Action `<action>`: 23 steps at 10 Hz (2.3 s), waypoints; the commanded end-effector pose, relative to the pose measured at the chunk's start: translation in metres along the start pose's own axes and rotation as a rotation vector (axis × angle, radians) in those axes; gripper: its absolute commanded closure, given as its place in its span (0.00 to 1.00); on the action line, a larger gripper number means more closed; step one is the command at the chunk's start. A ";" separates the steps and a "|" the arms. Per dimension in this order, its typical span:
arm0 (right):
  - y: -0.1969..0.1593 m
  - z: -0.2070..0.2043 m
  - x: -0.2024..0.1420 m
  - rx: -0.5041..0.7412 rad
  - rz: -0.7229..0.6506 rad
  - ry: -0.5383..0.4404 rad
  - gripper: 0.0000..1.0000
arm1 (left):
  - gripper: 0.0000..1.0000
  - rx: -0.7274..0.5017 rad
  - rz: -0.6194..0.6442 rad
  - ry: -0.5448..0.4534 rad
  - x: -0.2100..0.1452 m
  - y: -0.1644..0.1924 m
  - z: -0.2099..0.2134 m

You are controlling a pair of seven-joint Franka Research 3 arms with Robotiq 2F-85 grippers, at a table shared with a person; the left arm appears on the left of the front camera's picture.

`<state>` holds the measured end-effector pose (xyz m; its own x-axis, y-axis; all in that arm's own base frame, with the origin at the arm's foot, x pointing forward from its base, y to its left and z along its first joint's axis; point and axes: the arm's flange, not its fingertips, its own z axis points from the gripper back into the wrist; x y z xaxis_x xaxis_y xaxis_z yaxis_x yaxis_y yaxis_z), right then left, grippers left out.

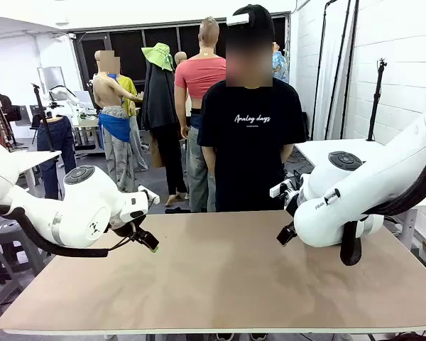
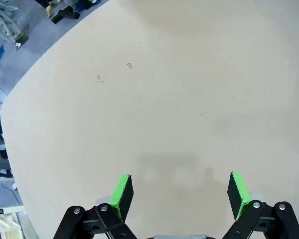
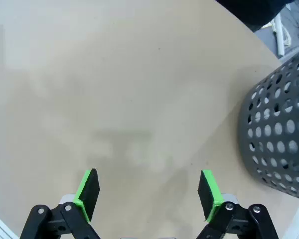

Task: Fold the training pants.
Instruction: Grab both ends of the Training pants handed by a person.

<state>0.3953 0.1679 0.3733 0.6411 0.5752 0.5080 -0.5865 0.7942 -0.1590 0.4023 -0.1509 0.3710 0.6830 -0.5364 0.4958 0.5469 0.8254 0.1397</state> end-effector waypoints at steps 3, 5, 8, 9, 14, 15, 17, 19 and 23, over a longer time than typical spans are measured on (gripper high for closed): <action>0.000 0.000 0.000 0.000 0.000 0.000 0.00 | 0.00 0.000 0.000 0.000 0.000 0.000 0.000; 0.000 0.000 0.000 0.000 0.000 0.000 0.00 | 0.00 0.000 0.000 0.000 0.000 0.000 0.000; 0.000 0.000 0.000 0.000 0.000 0.000 0.00 | 0.00 0.000 0.000 0.000 0.000 0.000 0.000; 0.000 0.000 0.000 0.000 0.000 0.000 0.00 | 0.00 0.000 0.000 0.000 0.000 0.000 0.000; 0.000 0.000 0.000 0.000 0.000 0.000 0.00 | 0.00 0.000 0.000 0.000 0.000 0.000 0.000; 0.000 0.000 0.000 0.000 0.001 0.000 0.00 | 0.00 0.000 -0.003 0.000 0.000 -0.001 0.000; -0.009 0.032 -0.001 0.037 -0.002 -0.018 0.00 | 0.00 0.075 -0.020 -0.019 0.015 -0.009 0.031; -0.016 0.057 0.006 0.039 0.023 -0.036 0.00 | 0.00 0.108 -0.007 -0.036 0.020 -0.004 0.054; -0.015 0.103 0.002 0.054 0.063 -0.032 0.00 | 0.00 0.086 -0.020 -0.047 0.022 -0.014 0.101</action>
<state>0.3658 0.1488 0.4591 0.5982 0.5928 0.5392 -0.6324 0.7625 -0.1368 0.3738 -0.1525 0.4598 0.6289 -0.5588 0.5407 0.5270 0.8176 0.2320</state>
